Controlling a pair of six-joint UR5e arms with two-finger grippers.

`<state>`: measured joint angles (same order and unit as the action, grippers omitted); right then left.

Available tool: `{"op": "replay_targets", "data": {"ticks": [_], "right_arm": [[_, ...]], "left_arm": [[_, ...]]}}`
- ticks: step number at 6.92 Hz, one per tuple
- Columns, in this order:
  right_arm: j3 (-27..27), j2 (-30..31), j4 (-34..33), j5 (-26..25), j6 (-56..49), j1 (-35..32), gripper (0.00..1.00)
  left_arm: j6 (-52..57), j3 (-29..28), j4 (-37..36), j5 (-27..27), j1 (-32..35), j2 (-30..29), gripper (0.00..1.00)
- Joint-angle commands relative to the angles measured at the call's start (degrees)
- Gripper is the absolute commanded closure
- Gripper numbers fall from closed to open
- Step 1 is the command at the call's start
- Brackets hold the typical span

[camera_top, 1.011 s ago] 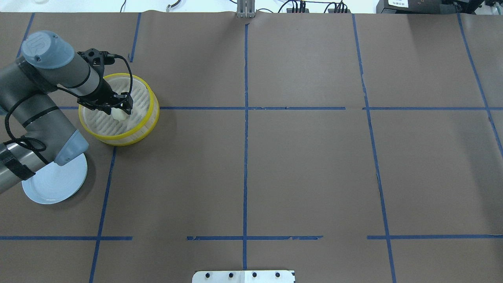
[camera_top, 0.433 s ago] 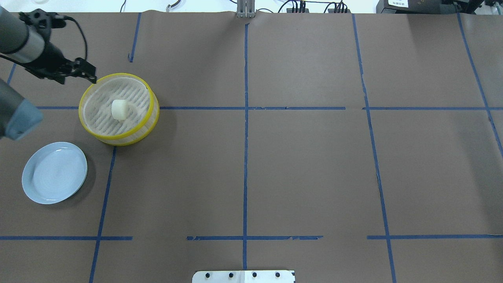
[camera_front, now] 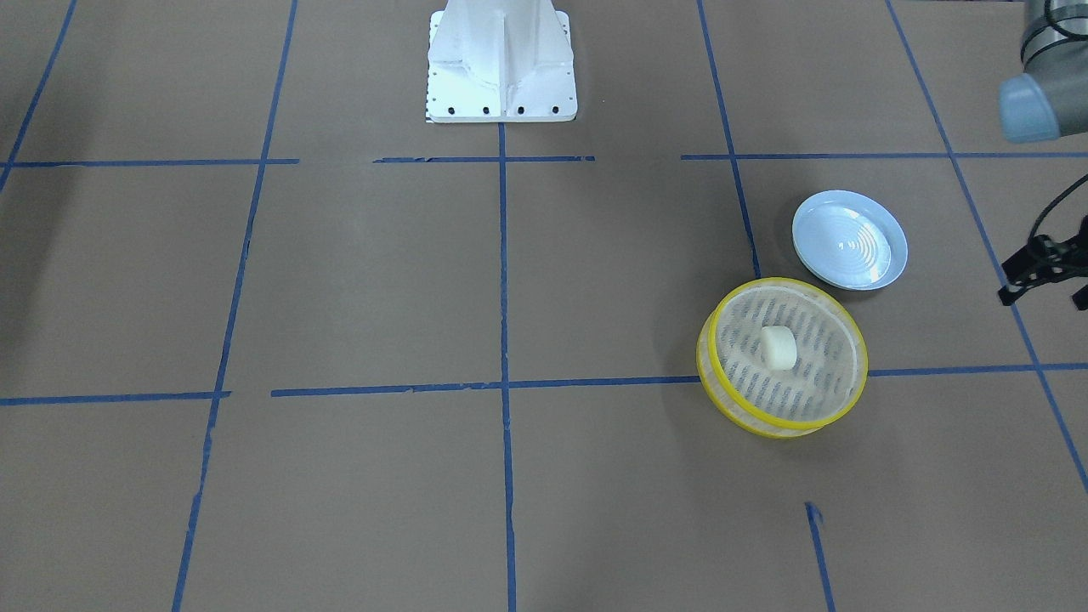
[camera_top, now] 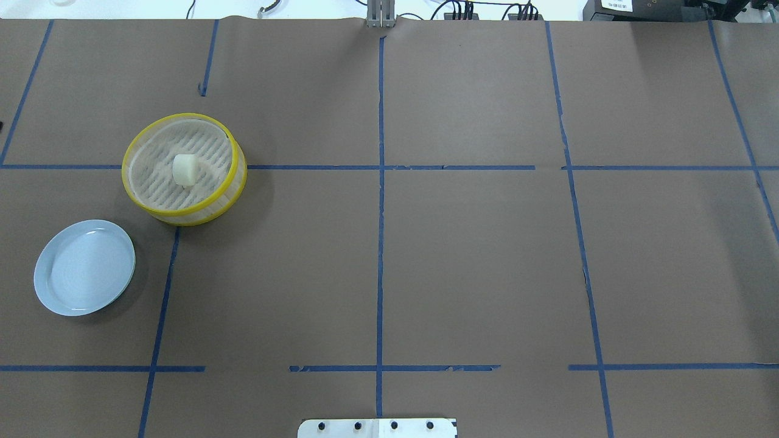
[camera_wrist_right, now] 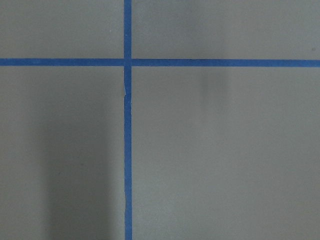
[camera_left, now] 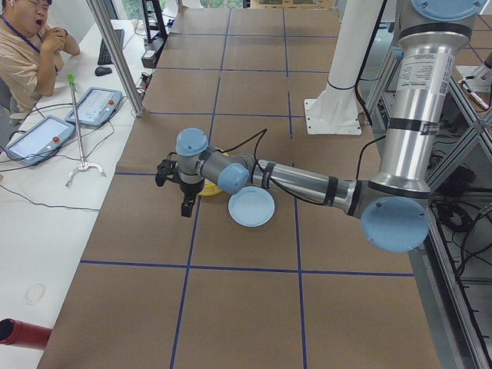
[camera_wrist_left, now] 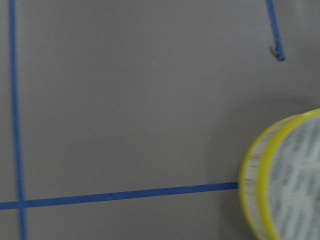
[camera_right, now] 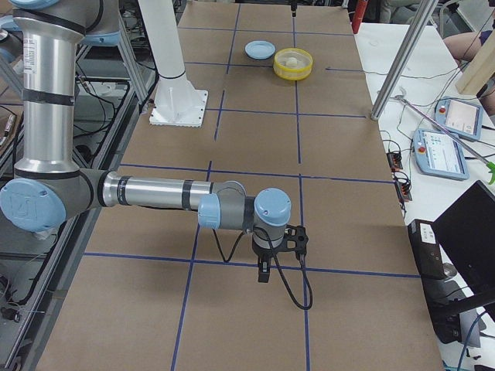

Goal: Place bun in steamer

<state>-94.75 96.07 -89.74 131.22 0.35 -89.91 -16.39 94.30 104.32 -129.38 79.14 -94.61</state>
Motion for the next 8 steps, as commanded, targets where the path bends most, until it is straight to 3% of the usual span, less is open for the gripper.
{"op": "replay_targets", "data": {"ticks": [1,4,8], "right_arm": [[0.0,0.0,0.0,0.0,0.0,0.0,0.0],[0.0,0.0,0.0,0.0,0.0,0.0,0.0],[0.0,0.0,0.0,0.0,0.0,0.0,0.0]], "left_arm": [[18.24,-0.95,-12.58,-0.87,11.6,1.97,0.01],[18.94,-3.42,-13.62,-5.16,12.35,3.45,0.0],[19.55,-2.19,-18.19,-5.36,12.88,3.73,0.0]]}}
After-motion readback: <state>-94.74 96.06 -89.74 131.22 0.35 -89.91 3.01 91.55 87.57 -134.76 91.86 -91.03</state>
